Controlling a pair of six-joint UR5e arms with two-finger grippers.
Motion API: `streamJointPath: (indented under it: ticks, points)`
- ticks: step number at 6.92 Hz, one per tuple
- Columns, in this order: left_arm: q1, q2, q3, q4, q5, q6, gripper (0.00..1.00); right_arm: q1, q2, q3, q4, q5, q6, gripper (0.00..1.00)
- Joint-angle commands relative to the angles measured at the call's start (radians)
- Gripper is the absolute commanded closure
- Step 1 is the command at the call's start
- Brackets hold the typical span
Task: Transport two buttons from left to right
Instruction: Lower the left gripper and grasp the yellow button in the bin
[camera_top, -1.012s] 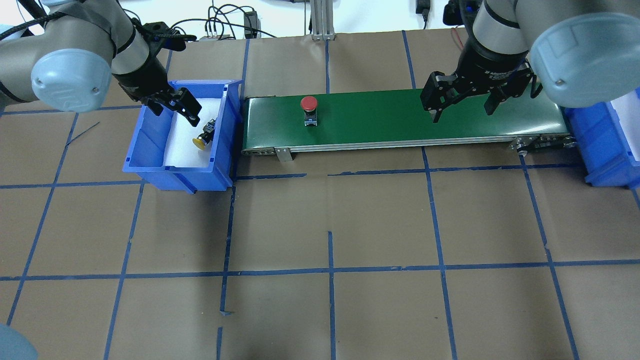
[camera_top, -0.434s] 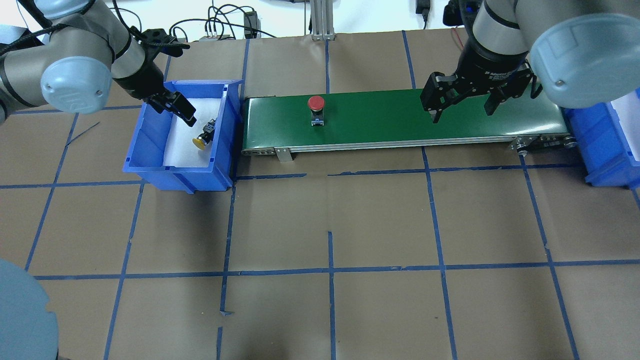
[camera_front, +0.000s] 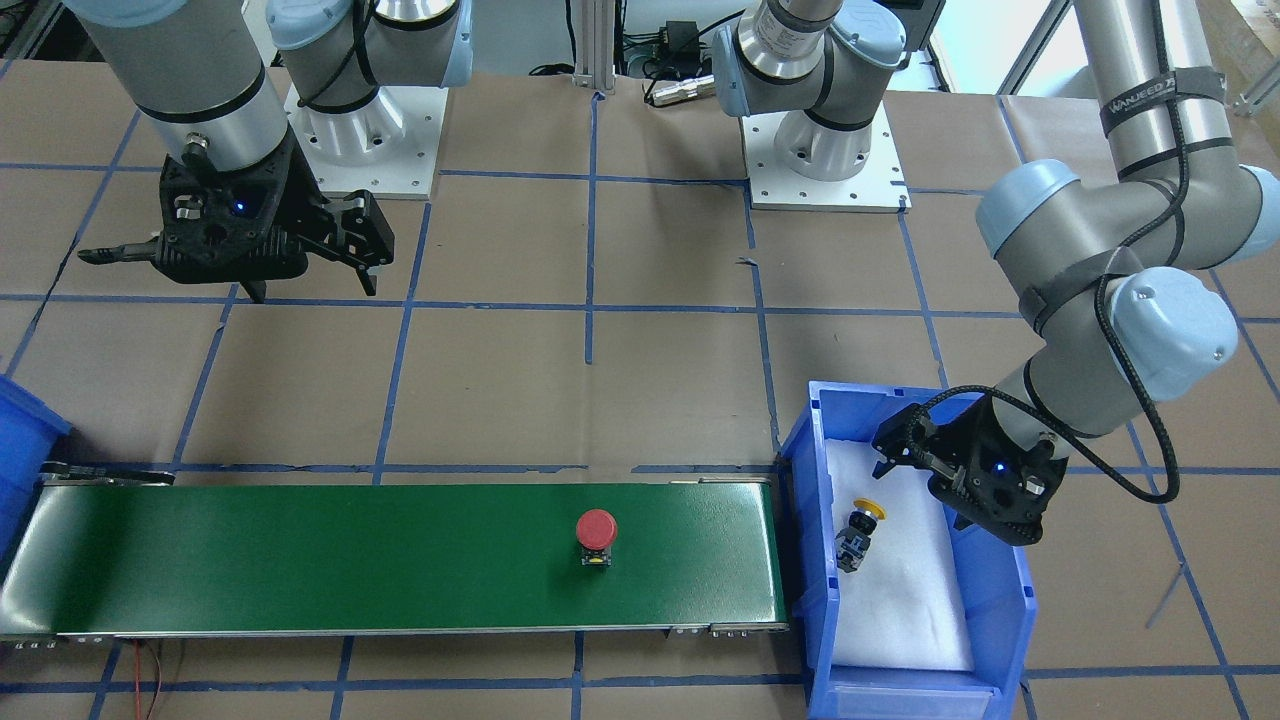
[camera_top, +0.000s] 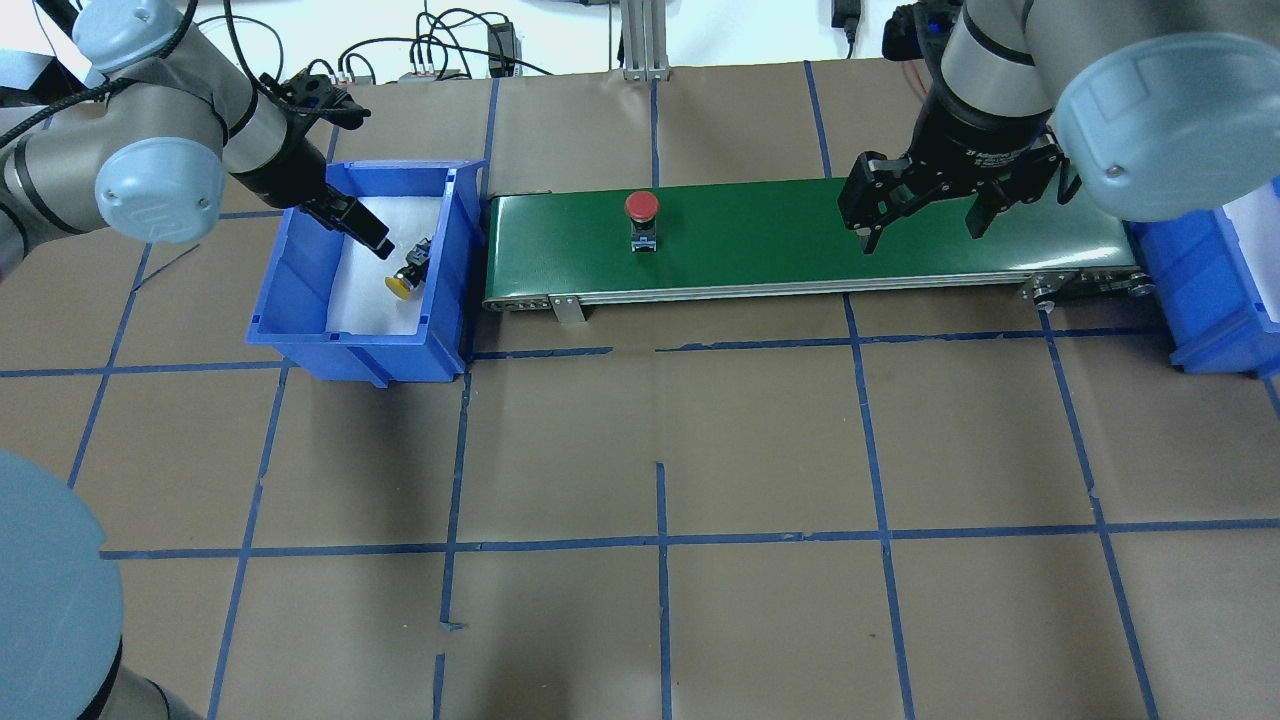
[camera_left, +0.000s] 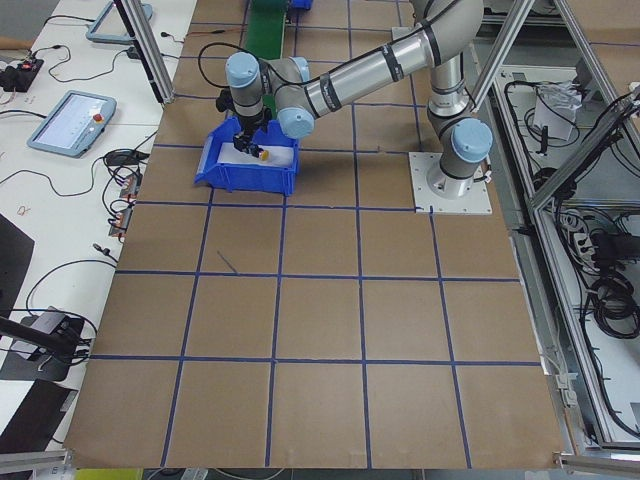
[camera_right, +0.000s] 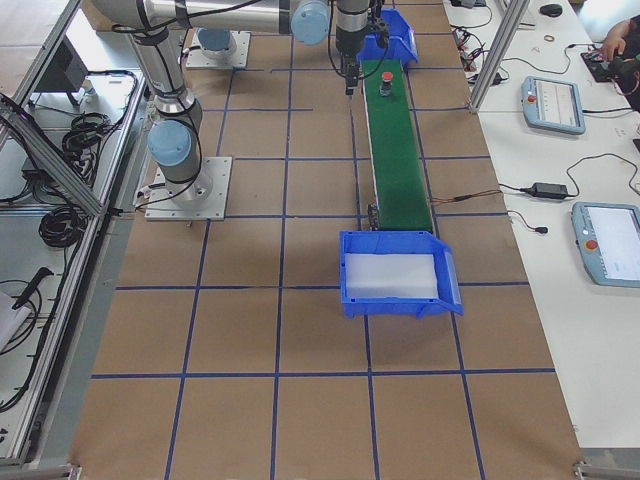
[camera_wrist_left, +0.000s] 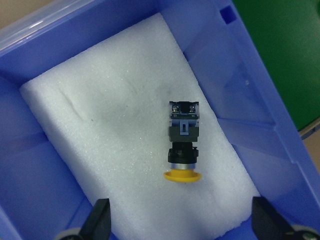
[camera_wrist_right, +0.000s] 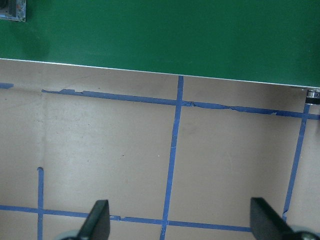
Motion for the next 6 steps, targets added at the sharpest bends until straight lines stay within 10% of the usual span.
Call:
streamJointPath:
  ticks: [1, 6]
  points:
    - [0.001, -0.037, -0.050, 0.104, -0.010, 0.017, 0.04, 0.000, 0.000, 0.002, 0.002, 0.000, 0.000, 0.00]
    - [-0.002, -0.051, -0.102, 0.134, -0.026, -0.101, 0.02, -0.002, 0.000, -0.002, 0.002, 0.000, -0.001, 0.00]
